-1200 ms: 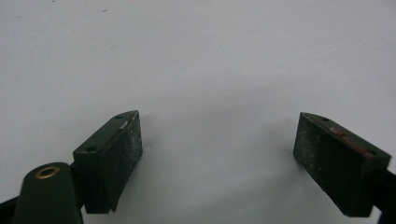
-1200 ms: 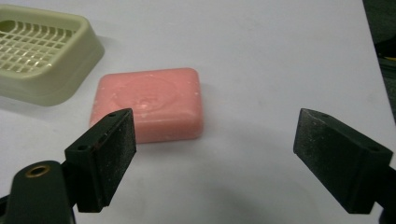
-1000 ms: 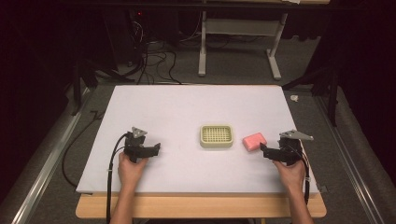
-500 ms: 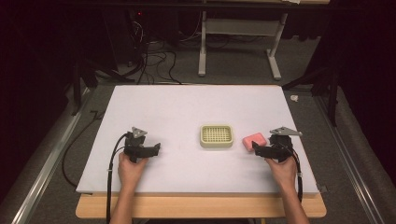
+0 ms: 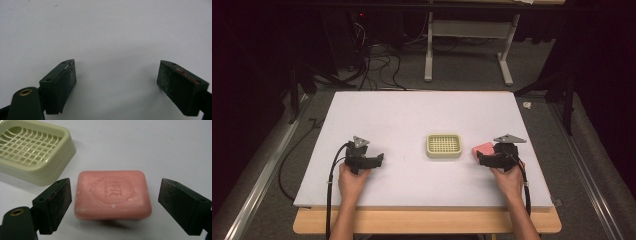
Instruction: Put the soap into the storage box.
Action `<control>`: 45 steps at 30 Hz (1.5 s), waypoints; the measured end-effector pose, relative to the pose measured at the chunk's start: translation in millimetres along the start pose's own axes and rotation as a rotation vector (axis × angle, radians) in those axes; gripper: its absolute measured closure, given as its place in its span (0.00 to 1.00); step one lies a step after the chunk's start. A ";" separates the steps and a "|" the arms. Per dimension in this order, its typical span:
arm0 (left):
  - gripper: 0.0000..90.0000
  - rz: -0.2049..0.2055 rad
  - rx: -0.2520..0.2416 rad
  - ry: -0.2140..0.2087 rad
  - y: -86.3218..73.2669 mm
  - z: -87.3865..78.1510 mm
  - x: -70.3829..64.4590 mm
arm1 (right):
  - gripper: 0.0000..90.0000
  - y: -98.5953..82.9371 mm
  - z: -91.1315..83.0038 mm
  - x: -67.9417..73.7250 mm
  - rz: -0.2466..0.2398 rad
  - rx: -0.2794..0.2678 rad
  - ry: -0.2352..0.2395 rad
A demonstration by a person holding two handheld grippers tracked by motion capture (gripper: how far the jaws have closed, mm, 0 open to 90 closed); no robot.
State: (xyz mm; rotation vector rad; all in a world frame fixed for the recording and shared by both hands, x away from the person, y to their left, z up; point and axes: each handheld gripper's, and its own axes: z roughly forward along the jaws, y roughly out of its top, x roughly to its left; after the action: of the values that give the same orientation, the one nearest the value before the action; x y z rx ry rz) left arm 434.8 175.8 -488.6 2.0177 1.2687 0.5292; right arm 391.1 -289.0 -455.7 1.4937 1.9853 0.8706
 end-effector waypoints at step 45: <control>0.18 -0.003 -0.002 0.000 0.0 0.1 -0.1 | 0.15 -5.4 27.7 8.2 0.007 0.110 -0.011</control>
State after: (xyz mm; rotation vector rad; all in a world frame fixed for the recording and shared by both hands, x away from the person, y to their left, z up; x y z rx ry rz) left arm 434.8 175.7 -488.7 2.0141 1.2702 0.5292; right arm 405.3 -276.8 -478.4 1.5634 2.0503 0.7656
